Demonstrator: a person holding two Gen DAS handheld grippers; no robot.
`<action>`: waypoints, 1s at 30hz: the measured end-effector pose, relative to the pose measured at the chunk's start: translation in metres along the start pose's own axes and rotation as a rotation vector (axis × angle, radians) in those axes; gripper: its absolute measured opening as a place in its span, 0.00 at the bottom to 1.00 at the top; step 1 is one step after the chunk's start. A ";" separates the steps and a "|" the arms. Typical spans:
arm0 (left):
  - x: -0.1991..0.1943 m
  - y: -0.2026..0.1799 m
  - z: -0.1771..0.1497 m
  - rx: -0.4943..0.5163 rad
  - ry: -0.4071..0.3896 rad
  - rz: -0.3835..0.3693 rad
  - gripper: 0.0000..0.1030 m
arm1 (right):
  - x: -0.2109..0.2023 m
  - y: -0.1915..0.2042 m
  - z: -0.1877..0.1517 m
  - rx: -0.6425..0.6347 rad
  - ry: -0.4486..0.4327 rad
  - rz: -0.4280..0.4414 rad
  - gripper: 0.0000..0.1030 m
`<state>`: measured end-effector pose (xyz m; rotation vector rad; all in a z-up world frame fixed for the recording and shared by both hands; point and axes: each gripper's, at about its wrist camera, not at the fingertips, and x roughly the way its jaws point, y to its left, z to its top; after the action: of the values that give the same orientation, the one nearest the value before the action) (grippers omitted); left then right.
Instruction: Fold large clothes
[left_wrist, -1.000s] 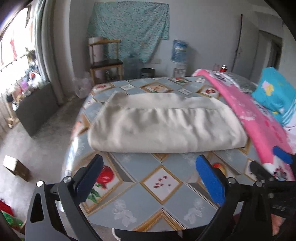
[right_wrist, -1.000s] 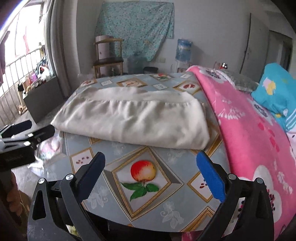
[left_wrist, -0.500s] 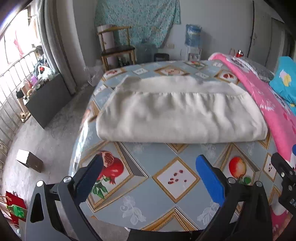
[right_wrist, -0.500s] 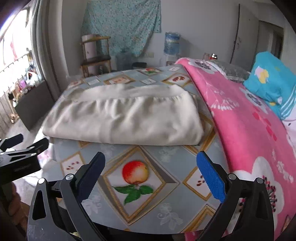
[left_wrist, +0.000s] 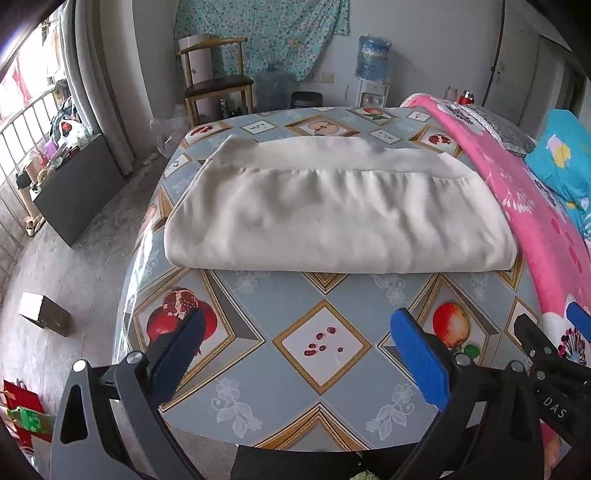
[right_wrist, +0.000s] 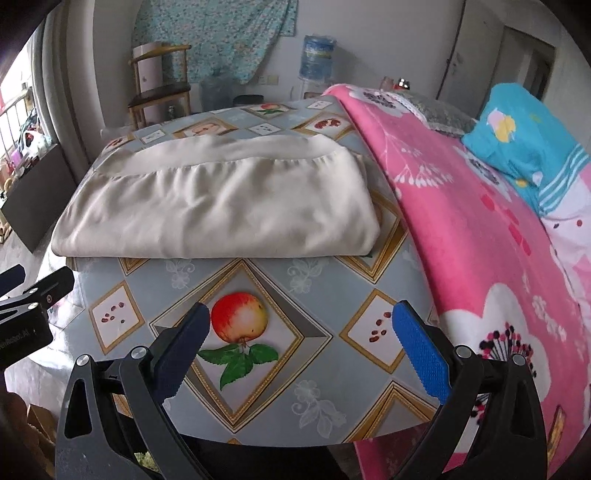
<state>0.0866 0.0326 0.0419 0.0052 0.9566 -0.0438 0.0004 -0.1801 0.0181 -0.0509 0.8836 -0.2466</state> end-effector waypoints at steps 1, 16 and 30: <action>0.000 -0.001 0.000 -0.001 0.002 0.001 0.96 | 0.000 0.000 0.000 -0.001 0.001 0.003 0.93; 0.006 0.001 0.000 -0.018 0.031 0.018 0.95 | 0.002 0.005 0.003 -0.028 0.005 0.003 0.93; 0.008 0.003 -0.001 -0.021 0.038 0.028 0.96 | 0.005 0.005 0.005 -0.022 0.007 -0.011 0.93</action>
<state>0.0909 0.0357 0.0344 0.0002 0.9946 -0.0081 0.0081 -0.1764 0.0169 -0.0758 0.8938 -0.2474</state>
